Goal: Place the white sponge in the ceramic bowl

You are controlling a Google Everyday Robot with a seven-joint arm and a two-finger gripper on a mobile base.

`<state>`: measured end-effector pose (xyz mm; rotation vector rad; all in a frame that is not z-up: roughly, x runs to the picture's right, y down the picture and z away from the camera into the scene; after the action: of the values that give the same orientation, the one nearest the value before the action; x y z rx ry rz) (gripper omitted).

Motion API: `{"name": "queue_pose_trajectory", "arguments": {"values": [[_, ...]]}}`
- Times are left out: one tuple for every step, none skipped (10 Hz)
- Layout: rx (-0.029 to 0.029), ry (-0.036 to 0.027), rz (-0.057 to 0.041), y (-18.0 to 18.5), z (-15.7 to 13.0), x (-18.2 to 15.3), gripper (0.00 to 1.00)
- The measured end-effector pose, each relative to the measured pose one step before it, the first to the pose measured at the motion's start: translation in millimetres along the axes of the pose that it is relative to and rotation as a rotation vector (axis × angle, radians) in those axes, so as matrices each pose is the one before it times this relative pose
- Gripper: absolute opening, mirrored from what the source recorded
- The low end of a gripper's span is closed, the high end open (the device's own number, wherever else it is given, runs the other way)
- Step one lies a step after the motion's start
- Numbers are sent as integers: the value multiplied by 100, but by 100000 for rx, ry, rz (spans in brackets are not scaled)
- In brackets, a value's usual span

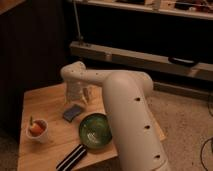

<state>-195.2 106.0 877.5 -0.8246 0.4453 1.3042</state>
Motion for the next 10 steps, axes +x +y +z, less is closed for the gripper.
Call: {"name": "queue_pose_trajectory", "arguments": {"values": [[-650, 341, 707, 211, 349, 210, 80], [-377, 463, 832, 31, 417, 209, 80], [-355, 644, 988, -39, 466, 226, 80], [-177, 369, 552, -35, 256, 118, 80], [-163, 366, 510, 6, 221, 112, 80], [-128, 470, 535, 47, 291, 103, 80], [-13, 423, 361, 38, 219, 85, 80], [-81, 210, 504, 83, 154, -20, 80], [154, 180, 447, 90, 98, -35, 80], [299, 226, 424, 77, 57, -37, 80]]}}
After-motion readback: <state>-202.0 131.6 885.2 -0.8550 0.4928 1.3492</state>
